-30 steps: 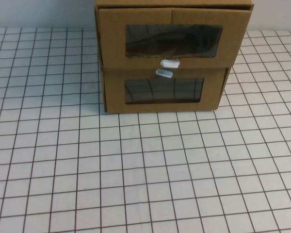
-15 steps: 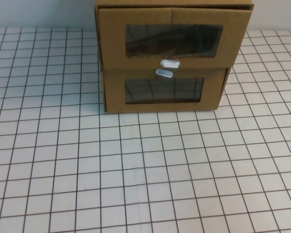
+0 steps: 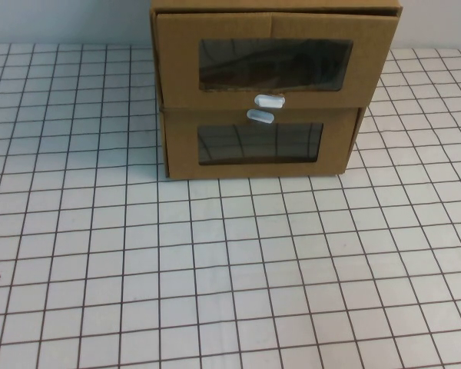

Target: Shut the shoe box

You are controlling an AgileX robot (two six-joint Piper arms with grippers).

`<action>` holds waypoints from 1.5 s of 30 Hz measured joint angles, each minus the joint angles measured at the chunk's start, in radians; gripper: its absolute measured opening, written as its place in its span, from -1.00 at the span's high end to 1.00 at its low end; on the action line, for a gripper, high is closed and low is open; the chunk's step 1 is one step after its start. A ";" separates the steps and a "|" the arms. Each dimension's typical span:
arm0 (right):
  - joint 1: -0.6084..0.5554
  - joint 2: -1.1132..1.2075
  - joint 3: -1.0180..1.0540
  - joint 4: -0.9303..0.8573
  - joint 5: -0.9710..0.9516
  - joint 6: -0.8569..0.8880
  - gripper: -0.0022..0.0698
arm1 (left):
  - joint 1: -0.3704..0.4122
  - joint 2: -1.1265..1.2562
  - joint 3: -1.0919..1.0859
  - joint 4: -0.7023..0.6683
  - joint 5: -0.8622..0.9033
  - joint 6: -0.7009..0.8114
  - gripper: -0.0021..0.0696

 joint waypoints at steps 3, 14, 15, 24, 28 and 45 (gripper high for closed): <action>0.000 0.000 0.000 0.000 0.000 0.000 0.97 | 0.000 0.000 0.002 0.000 0.009 0.000 0.96; 0.000 0.000 0.000 0.000 0.000 0.000 0.97 | 0.083 -0.199 0.251 0.331 -0.158 -0.109 0.96; 0.000 0.000 0.000 0.000 0.000 0.000 0.97 | 0.108 -0.225 0.285 0.355 -0.170 -0.145 0.96; 0.000 0.000 0.000 0.000 0.002 0.000 0.97 | 0.175 -0.273 0.437 0.425 -0.118 -0.226 0.96; 0.000 0.000 0.000 0.000 0.002 0.000 0.97 | 0.178 -0.273 0.437 0.425 -0.104 -0.226 0.96; 0.000 -0.002 0.006 -0.017 0.002 -0.008 0.97 | 0.178 -0.273 0.437 0.425 -0.102 -0.228 0.96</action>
